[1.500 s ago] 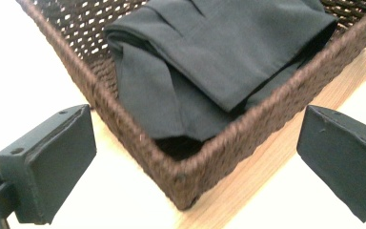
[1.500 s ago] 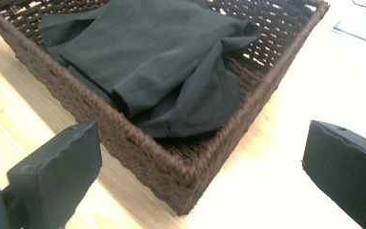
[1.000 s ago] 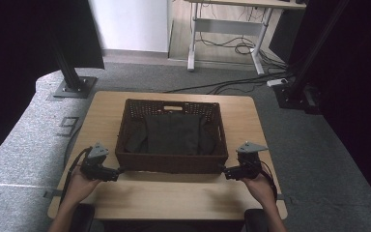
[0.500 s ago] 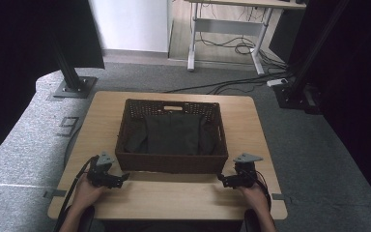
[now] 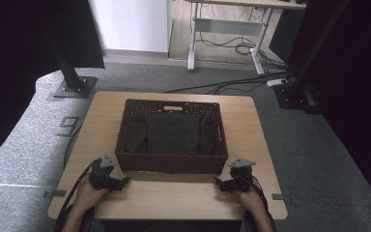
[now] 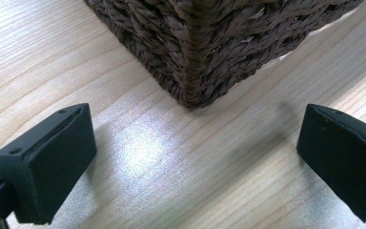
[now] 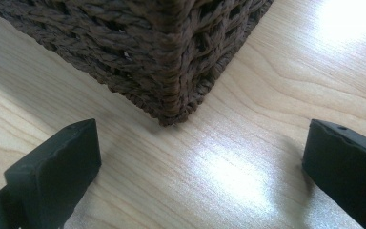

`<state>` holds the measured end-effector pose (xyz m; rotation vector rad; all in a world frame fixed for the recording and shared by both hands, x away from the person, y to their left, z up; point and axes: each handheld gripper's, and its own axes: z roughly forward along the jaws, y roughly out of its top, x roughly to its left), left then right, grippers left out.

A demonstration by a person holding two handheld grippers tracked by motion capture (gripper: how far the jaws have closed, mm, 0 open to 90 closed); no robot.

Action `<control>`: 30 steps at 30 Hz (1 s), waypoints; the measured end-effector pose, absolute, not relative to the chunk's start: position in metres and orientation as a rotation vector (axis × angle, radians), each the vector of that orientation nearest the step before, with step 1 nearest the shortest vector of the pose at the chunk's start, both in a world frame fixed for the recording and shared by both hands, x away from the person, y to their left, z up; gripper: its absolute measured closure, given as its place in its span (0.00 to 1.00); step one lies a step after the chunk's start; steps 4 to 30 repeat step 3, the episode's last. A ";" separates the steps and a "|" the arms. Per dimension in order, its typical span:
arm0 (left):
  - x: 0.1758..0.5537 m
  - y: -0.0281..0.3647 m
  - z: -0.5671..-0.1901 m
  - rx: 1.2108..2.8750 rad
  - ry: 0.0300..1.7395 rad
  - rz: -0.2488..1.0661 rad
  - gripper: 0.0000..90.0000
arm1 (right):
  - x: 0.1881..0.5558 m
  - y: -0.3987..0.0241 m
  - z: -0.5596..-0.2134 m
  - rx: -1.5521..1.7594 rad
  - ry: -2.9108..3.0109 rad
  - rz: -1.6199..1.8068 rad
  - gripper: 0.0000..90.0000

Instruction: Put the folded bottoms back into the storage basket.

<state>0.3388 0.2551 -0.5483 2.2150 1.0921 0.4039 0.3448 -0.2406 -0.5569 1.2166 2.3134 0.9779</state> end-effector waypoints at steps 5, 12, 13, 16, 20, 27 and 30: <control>0.339 0.255 -0.548 2.213 1.097 0.407 0.00 | 0.345 -0.241 -0.557 1.217 2.313 0.978 0.00; 0.339 0.255 -0.548 2.213 1.097 0.407 0.00 | 0.345 -0.241 -0.557 1.217 2.313 0.978 0.00; 0.339 0.255 -0.548 2.213 1.097 0.407 0.00 | 0.345 -0.241 -0.557 1.217 2.313 0.978 0.00; 0.339 0.255 -0.548 2.213 1.097 0.407 0.00 | 0.345 -0.241 -0.557 1.217 2.313 0.978 0.00; 0.339 0.255 -0.548 2.213 1.097 0.407 0.00 | 0.345 -0.241 -0.557 1.217 2.313 0.978 0.00; 0.339 0.255 -0.548 2.213 1.097 0.407 0.00 | 0.345 -0.241 -0.557 1.217 2.313 0.978 0.00; 0.339 0.255 -0.548 2.213 1.097 0.407 0.00 | 0.345 -0.241 -0.557 1.217 2.313 0.978 0.00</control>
